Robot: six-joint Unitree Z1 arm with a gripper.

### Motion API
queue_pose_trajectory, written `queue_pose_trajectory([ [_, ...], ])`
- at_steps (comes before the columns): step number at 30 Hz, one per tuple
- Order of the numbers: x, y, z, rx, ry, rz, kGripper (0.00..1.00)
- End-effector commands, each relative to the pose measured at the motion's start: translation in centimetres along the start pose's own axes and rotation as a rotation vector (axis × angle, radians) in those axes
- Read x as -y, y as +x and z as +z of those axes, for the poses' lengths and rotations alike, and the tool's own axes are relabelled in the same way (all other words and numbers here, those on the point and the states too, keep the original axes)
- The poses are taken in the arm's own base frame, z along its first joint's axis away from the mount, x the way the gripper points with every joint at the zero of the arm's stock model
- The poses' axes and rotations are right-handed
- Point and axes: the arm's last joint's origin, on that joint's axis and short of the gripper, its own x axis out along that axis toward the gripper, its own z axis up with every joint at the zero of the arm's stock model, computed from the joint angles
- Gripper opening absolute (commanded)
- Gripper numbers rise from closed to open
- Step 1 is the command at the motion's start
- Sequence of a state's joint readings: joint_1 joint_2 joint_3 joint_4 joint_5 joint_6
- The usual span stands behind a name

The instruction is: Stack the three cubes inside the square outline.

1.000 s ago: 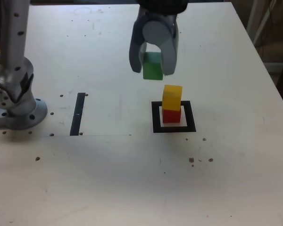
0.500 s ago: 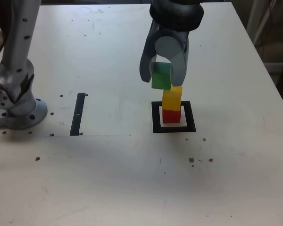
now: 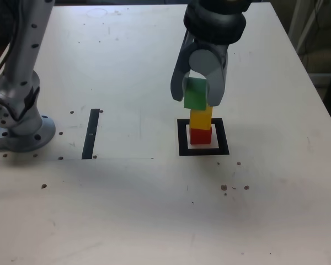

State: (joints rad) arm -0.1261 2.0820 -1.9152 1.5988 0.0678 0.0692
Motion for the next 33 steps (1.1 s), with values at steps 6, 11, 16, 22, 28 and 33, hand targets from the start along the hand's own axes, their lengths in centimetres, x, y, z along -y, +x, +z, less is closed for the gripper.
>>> queue_pose_trajectory([
  [6, -0.3, 0.3, 0.7, -0.006, 0.001, -0.004, 0.0],
  [11, -0.6, 0.6, 1.0, -0.005, 0.0, 0.005, 0.0],
  [16, -0.9, 0.7, 1.1, -0.006, -0.004, 0.013, 0.0],
  [22, -0.9, 0.8, 1.1, -0.01, -0.005, 0.012, 0.01],
  [28, -0.9, 0.8, 1.0, -0.014, -0.004, 0.01, 0.12],
  [33, -0.9, 0.9, 0.9, -0.024, -0.004, 0.008, 0.54],
])
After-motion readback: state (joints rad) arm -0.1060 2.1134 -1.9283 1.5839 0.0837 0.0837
